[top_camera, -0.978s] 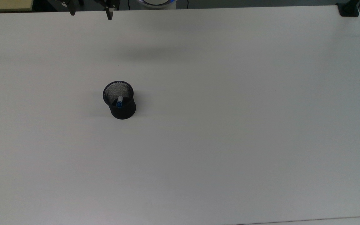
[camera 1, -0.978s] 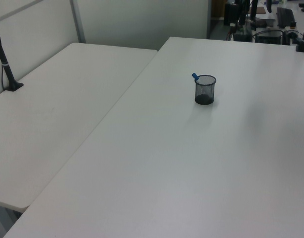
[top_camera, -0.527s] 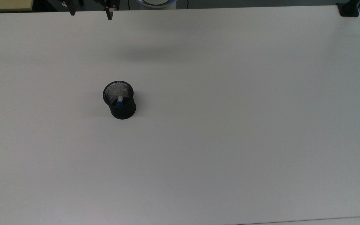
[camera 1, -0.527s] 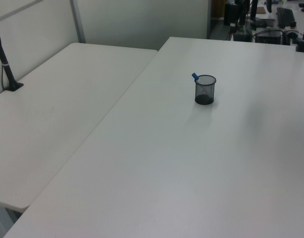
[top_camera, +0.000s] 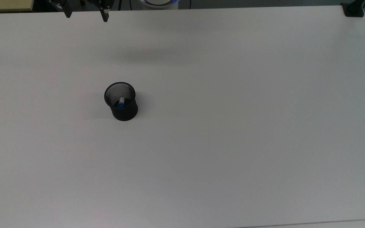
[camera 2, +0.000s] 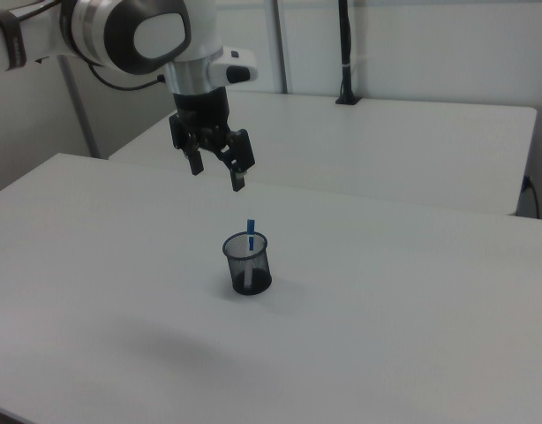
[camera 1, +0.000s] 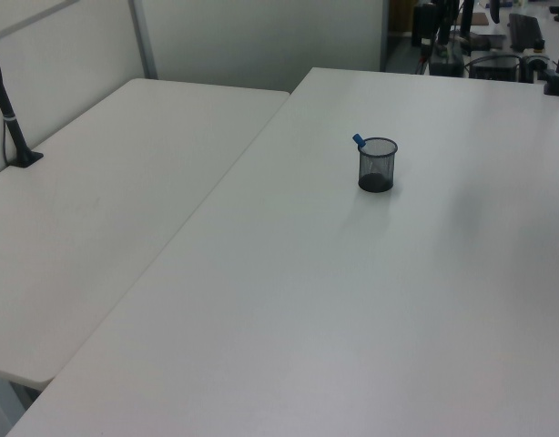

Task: Remove the marker
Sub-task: 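Move the gripper down over the black mesh pen cup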

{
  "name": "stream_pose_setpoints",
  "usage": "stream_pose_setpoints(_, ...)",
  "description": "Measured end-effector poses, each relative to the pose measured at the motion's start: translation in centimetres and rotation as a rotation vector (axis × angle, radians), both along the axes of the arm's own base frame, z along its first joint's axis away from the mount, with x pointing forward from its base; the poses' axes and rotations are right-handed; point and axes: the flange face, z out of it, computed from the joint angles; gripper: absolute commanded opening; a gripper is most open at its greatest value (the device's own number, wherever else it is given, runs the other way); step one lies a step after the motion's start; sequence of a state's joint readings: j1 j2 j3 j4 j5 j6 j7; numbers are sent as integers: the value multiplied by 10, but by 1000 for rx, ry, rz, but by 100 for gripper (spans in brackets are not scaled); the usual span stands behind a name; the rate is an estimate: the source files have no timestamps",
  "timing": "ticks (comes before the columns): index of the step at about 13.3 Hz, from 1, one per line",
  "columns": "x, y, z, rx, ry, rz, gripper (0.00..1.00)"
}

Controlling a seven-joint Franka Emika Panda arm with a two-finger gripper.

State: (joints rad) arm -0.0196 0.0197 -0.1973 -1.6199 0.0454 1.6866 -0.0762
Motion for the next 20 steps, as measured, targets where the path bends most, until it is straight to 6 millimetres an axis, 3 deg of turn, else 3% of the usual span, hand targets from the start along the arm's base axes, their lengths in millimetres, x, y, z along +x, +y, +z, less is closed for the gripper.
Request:
stream_pose_setpoints(9, 46, 2, -47, -25, -16, 32, 90)
stream_pose_setpoints(14, 76, 33, -93, -52, -2, 95, 82)
stream_pose_setpoints(17, 95, 55, -131, -77, 19, 137, 77)
stream_pose_setpoints(20, 102, 63, -150, -84, 25, 151, 72)
